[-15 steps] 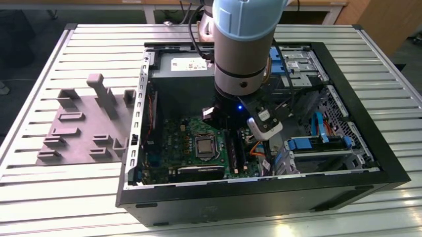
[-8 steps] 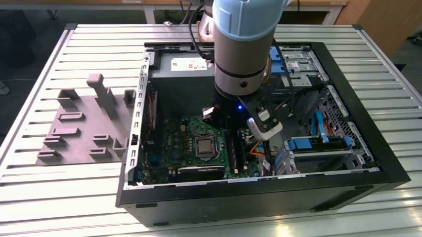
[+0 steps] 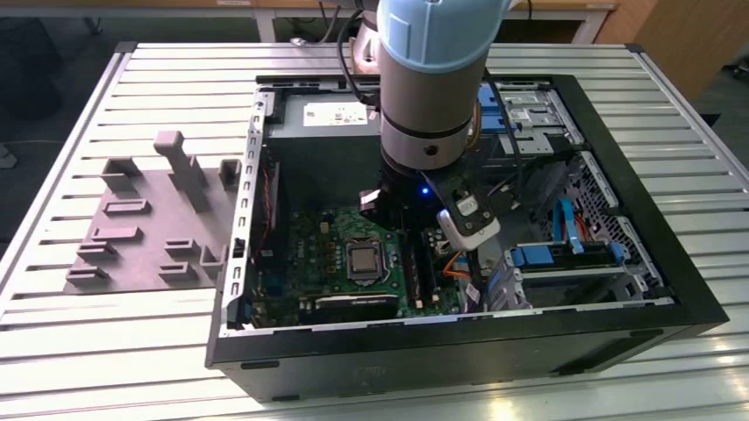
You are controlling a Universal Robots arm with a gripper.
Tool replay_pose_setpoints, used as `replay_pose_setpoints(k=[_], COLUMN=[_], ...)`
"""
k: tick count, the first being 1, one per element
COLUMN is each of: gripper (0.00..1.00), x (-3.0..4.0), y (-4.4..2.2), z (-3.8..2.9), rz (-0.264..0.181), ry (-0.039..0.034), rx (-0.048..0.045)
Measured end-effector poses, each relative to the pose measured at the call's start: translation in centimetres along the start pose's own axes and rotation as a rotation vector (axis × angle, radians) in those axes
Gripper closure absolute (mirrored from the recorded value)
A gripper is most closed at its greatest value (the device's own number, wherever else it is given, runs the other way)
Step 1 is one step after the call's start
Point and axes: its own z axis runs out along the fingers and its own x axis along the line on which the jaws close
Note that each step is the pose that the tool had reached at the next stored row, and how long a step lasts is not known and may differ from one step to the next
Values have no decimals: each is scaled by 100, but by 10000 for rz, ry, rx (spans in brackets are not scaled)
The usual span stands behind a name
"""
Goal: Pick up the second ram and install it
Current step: 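Insert the second ram into the second slot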
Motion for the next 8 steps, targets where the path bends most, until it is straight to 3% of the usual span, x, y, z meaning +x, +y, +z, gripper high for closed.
replay_pose_setpoints(k=[8], gripper=[88], x=[1], y=[0], z=[0], rz=[-122], ry=[6], rx=[-7])
